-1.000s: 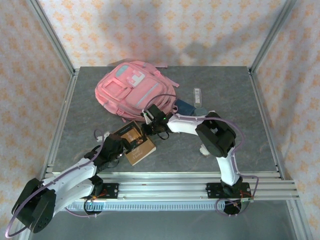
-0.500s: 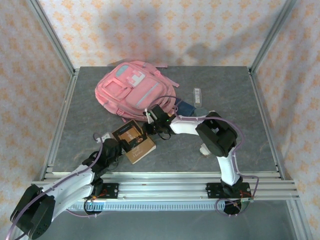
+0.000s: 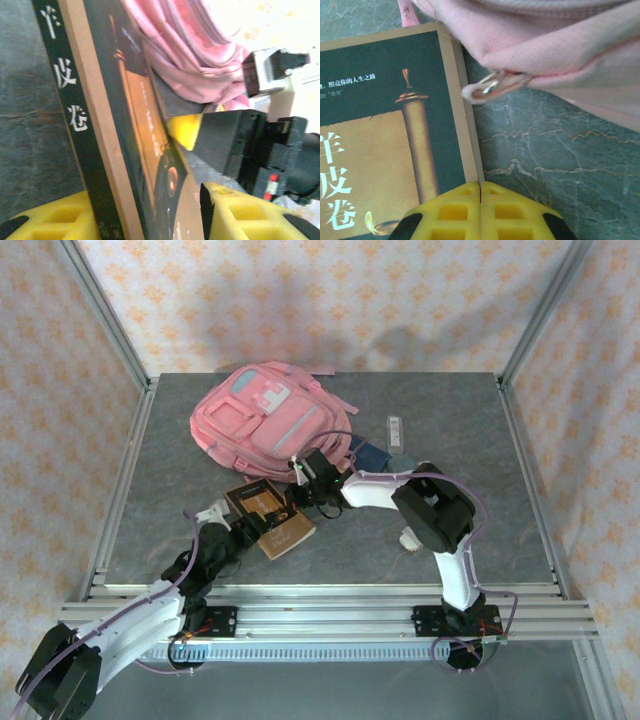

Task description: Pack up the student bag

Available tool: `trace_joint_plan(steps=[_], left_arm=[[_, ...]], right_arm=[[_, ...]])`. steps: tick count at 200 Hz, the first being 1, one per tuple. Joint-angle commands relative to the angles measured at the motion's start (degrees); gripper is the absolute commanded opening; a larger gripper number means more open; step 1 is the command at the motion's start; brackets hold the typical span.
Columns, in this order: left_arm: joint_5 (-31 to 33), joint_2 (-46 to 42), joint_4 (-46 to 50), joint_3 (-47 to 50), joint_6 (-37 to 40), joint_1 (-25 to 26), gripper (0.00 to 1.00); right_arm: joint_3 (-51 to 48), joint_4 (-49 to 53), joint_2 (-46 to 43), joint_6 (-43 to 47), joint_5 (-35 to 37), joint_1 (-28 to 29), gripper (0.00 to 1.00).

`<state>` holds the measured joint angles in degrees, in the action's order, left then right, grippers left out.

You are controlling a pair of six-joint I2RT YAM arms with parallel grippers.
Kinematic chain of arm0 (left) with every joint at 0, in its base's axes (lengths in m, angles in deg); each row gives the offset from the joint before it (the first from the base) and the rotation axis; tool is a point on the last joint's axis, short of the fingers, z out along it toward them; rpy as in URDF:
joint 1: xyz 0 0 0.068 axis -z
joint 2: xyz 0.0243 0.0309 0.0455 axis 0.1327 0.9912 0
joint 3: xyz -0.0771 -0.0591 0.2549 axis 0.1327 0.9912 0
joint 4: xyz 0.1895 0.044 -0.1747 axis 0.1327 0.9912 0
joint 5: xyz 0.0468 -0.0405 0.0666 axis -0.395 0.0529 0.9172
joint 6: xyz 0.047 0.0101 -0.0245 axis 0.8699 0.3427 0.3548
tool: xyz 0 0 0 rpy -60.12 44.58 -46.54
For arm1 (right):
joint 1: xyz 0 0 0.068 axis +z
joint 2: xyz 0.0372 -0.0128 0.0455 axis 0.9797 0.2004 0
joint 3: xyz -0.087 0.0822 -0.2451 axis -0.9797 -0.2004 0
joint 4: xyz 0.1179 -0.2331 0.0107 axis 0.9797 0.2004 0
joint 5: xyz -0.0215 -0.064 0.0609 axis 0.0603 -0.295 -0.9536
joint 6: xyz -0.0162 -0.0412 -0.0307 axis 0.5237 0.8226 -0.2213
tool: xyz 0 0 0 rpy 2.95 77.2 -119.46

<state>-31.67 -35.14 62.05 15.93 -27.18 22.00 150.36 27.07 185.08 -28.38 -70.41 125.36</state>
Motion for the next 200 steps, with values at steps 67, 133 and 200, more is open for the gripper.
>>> trace_joint_plan(steps=[67, 133, 200], left_arm=[[-1.7, 1.7, 3.3, -6.0, 1.0, 0.7, 0.0], [-10.5, 0.6, 8.0, -18.9, 7.4, 1.0, 0.0], [-26.4, 10.1, -2.5, -31.8, 10.8, 1.0, 0.0]], right_arm=[[-4.5, 5.6, -5.2, -2.0, -0.5, 1.1, 0.25], [-15.0, -3.3, -27.6, -6.7, -10.2, -9.9, 0.68], [-24.0, -12.8, -38.7, -7.6, -23.6, -16.9, 1.0]])
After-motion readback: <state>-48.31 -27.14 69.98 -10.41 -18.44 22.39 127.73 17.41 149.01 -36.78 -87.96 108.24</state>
